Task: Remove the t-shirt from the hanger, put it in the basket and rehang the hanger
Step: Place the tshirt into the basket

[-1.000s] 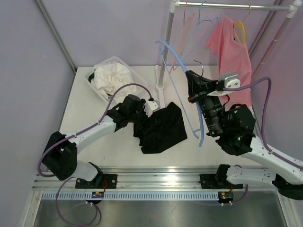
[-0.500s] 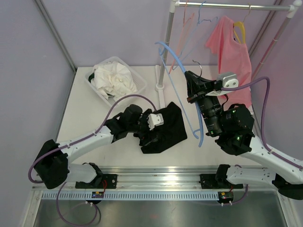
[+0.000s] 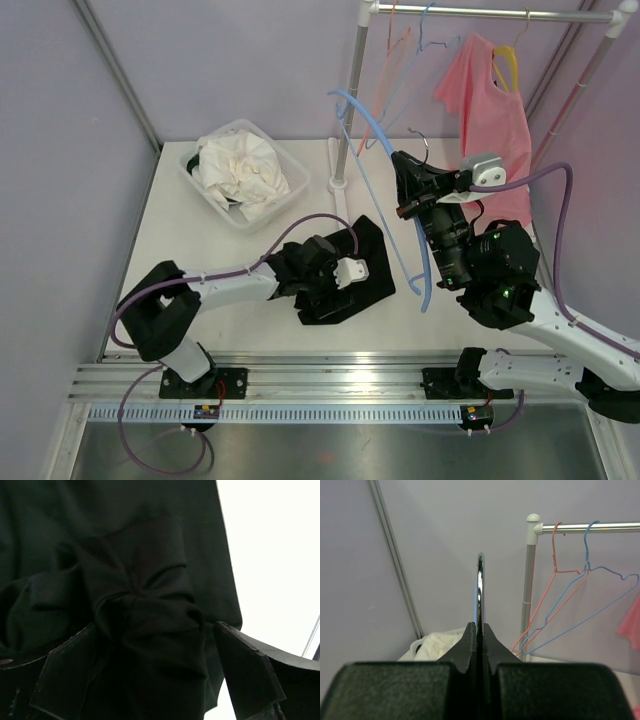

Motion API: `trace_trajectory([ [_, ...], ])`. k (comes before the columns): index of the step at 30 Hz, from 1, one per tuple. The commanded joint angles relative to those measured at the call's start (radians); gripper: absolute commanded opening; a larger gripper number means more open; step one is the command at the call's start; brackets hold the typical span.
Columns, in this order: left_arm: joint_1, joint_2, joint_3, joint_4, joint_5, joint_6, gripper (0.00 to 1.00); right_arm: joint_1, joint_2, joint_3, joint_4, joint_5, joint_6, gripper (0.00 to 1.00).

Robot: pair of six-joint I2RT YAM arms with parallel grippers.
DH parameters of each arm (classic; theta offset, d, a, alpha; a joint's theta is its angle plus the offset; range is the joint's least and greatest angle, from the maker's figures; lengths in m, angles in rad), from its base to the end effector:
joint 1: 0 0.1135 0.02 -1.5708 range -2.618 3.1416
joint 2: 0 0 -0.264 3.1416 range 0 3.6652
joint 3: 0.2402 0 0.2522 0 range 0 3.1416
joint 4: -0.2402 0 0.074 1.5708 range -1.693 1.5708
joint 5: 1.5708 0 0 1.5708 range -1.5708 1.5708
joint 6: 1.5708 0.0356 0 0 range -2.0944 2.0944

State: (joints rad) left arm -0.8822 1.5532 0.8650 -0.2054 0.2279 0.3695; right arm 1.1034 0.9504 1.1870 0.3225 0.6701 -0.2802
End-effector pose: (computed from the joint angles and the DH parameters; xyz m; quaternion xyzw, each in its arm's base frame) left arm 0.1913 -0.2451 0.1835 0.5796 0.7374 -0.1874 0.2920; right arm 0.0995 0.1480 0.4981 -0.0704 0.5359 0.1845 0.8209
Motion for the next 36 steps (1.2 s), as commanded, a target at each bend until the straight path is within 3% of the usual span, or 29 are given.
trace_trajectory([
  [1, -0.032, 0.045, 0.065, 0.037, -0.05, -0.003, 0.99, -0.002, -0.027, 0.026, 0.036, -0.009, 0.01, 0.0],
  [7, -0.057, 0.062, 0.072, 0.029, -0.025, 0.006, 0.99, -0.002, -0.038, 0.023, 0.032, -0.014, 0.01, 0.0],
  [18, -0.086, 0.257, 0.132, 0.023, -0.156, 0.006, 0.98, -0.002, -0.061, 0.01, 0.03, -0.014, 0.01, 0.0],
  [21, -0.086, 0.304, 0.157, 0.001, -0.185, 0.014, 0.81, -0.002, -0.068, 0.006, 0.026, -0.014, 0.01, 0.0],
  [22, -0.087, 0.317, 0.17, -0.012, -0.186, 0.016, 0.67, -0.002, -0.07, 0.006, 0.026, -0.014, 0.01, 0.0],
  [24, -0.089, 0.334, 0.178, -0.023, -0.187, 0.023, 0.53, 0.0, -0.078, 0.0, 0.026, -0.014, 0.01, 0.0],
  [25, -0.09, 0.347, 0.184, -0.026, -0.193, 0.026, 0.36, -0.002, -0.081, -0.001, 0.024, -0.014, 0.01, 0.0],
  [27, -0.092, 0.357, 0.192, -0.034, -0.193, 0.029, 0.19, 0.0, -0.09, -0.006, 0.024, -0.014, 0.01, 0.0],
  [28, -0.093, 0.357, 0.192, -0.038, -0.193, 0.028, 0.01, -0.002, -0.093, -0.007, 0.024, -0.014, 0.009, 0.0],
  [36, -0.092, 0.23, 0.148, -0.014, -0.211, 0.025, 0.0, -0.001, -0.127, -0.021, 0.015, -0.015, 0.01, 0.0],
])
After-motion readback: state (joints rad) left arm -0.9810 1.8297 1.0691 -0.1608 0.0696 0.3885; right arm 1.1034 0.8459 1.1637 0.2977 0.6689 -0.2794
